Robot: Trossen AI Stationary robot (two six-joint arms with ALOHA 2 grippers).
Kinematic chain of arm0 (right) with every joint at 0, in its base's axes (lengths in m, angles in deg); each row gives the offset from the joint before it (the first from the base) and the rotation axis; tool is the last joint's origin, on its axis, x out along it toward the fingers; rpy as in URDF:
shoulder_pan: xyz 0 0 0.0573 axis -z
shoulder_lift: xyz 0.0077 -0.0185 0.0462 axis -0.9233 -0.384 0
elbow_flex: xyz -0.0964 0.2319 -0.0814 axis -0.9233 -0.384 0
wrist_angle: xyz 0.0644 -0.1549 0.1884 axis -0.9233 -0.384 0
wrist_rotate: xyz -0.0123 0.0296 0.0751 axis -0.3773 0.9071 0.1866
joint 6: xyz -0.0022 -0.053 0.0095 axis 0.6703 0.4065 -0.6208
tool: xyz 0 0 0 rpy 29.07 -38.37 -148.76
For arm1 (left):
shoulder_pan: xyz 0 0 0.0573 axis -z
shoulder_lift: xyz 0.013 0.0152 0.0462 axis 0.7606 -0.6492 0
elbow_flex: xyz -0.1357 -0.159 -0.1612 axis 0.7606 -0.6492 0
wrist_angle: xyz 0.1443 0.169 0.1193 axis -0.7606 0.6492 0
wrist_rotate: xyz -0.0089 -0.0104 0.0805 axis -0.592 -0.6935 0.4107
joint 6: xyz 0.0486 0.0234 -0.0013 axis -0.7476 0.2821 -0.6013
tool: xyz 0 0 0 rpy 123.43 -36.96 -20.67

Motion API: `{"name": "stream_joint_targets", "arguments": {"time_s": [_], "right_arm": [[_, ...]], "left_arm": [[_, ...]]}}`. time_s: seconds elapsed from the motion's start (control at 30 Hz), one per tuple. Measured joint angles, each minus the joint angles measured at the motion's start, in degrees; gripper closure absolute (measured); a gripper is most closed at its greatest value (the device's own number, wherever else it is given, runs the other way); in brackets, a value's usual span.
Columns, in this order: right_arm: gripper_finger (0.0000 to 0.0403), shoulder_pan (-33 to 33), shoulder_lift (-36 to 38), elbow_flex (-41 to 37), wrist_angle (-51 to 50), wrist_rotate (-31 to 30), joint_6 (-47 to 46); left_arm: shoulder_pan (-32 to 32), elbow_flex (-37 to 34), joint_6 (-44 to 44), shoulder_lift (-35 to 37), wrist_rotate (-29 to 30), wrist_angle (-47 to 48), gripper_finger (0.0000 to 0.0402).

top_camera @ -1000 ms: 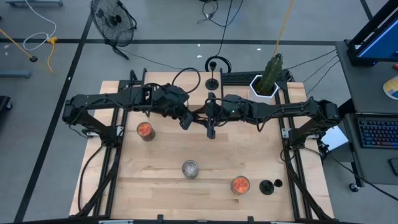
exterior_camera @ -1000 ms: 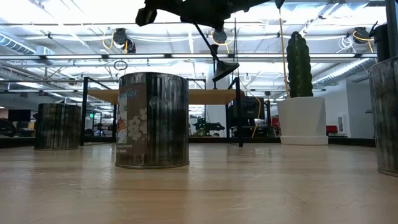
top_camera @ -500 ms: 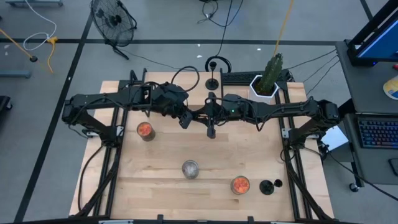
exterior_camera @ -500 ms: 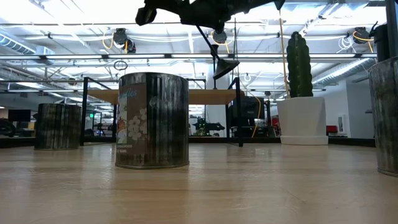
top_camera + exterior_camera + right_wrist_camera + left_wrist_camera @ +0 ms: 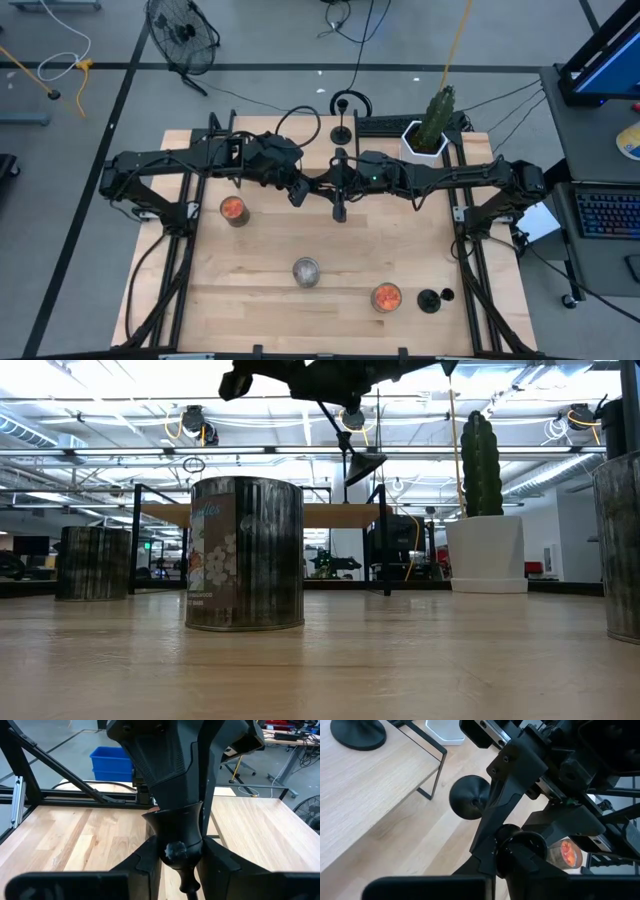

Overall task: Pick & Place candle stick holders
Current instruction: Put the left black candle holder on the shelf

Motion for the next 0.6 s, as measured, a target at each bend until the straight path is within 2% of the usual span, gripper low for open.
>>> {"name": "stream_joint_targets", "arguments": {"time_s": [0.23,0.6], "right_arm": [[0.0313,0.0,0.0,0.0,0.0,0.0,-1.0],[0.0314,0.0,0.0,0.0,0.0,0.2,-1.3]], "left_arm": [[0.0,0.0,0.0,0.0,0.2,-0.6,0.0337],[0.0,0.0,-0.4,0.0,0.2,-1.0,0.0331]]}}
